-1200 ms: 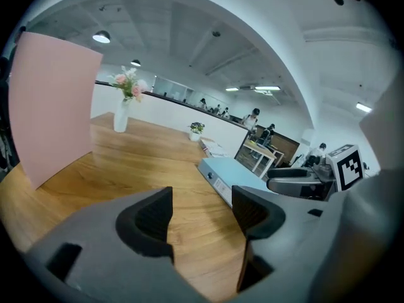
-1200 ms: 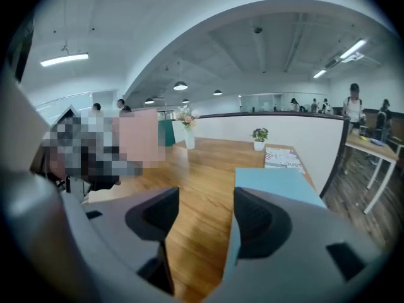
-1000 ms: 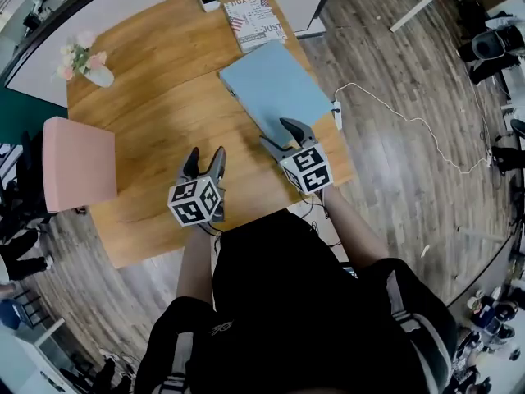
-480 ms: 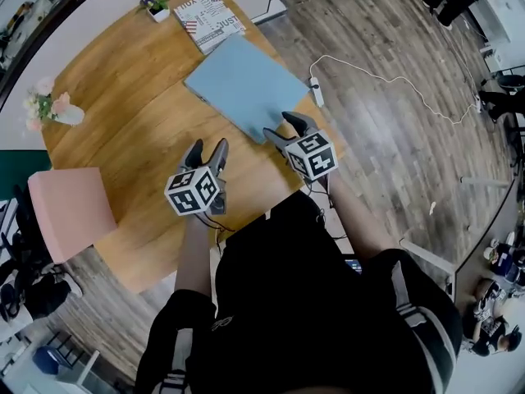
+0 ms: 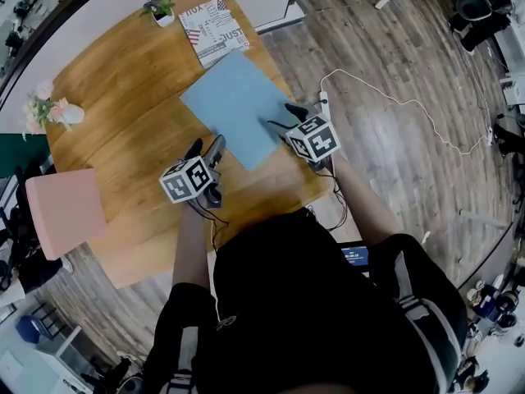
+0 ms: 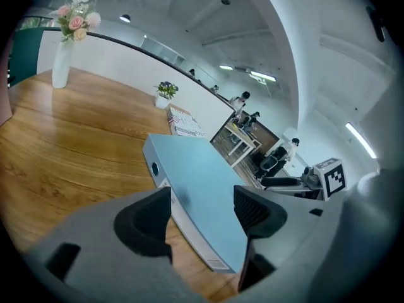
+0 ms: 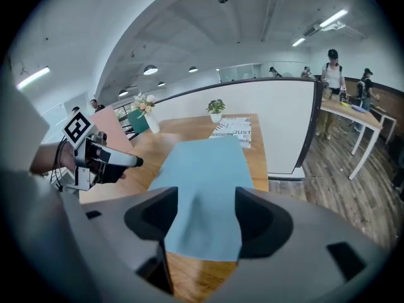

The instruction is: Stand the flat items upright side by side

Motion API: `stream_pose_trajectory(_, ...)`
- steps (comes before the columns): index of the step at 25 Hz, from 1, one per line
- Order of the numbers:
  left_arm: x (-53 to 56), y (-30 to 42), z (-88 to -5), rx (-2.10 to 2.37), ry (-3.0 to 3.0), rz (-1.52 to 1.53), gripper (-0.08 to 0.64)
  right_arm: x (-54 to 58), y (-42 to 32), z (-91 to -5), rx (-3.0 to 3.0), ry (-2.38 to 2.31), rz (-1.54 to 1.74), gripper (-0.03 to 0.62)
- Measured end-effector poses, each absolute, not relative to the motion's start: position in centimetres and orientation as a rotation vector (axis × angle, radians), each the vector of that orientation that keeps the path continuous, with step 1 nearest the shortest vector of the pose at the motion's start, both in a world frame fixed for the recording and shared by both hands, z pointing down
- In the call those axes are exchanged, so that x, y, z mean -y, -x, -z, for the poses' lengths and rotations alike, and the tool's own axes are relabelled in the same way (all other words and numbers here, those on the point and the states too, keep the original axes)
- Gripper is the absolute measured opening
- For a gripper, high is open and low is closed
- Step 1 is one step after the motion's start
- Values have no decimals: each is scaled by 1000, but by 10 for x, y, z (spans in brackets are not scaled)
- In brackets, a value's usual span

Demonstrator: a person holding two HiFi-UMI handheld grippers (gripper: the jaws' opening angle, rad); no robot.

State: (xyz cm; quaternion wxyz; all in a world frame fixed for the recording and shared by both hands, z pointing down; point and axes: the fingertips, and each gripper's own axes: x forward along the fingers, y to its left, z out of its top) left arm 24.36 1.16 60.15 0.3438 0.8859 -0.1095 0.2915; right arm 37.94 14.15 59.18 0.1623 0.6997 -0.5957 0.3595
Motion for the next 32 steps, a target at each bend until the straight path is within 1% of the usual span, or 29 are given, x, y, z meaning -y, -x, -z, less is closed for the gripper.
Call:
stream_pose_trajectory(4, -1, -261, -619, 351, -2267, -792, 321, -138, -409, -610, 1750, -1901, -1100, 302)
stream_pose_trajectory(6, 5, -268, -625, 378, -2239, -797, 333, -135, -421, -619, 1760, -1876, -1130, 309)
stream_pose_trajectory(12, 16, -284, -642, 444, -2206, -849, 353, -125, -440, -643, 1812, -1767, -1237, 327)
stream_pose_trajectory(23, 19, -289, -670, 523, -2174, -931, 365, -105, -433, -668, 1932, -1549, -1323, 333)
stream_pose_trajectory(25, 16, -289, -675, 523, -2166, -939, 365, -104, -431, -670, 1933, -1531, -1323, 321)
stream_pose_trajectory(32, 17, -289, -677, 552, -2179, -906, 353, -103, -432, -674, 1886, -1530, -1287, 314)
